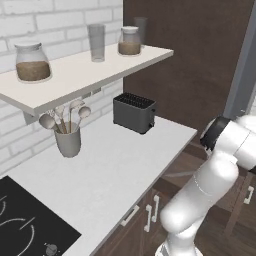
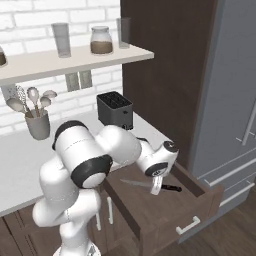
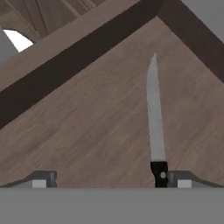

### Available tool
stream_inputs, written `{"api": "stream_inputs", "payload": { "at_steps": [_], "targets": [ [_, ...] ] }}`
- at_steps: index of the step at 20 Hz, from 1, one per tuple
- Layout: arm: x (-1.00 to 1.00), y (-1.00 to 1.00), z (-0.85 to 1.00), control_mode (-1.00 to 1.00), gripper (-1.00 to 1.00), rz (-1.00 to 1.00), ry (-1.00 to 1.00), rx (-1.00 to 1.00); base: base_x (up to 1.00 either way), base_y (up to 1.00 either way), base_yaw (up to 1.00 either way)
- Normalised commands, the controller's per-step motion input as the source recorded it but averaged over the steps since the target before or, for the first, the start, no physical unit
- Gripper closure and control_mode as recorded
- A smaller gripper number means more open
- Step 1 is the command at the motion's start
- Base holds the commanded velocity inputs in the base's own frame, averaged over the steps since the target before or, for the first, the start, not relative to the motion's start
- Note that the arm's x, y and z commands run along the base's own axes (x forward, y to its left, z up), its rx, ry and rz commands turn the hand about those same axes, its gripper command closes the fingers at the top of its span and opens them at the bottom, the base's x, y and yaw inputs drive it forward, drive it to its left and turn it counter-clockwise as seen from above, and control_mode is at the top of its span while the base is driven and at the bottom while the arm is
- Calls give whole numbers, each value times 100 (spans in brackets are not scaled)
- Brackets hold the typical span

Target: Pick up the knife from the drawer and place it on the cutting board. Then place the meat from the plate to the cutting board.

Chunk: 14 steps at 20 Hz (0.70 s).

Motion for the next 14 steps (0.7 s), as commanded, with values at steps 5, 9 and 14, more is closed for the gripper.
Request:
{"api": "stream_inputs", "payload": {
  "at_steps": [5,9,14],
  "targets": [
    [0,-47,-26,-100,-100,14,-6,0,0,0,0],
    [19,-29,-8,-100,-100,12,-9,0,0,0,0],
    [48,-15,-1,-100,-100,11,-5,0,0,0,0]
  ]
}}
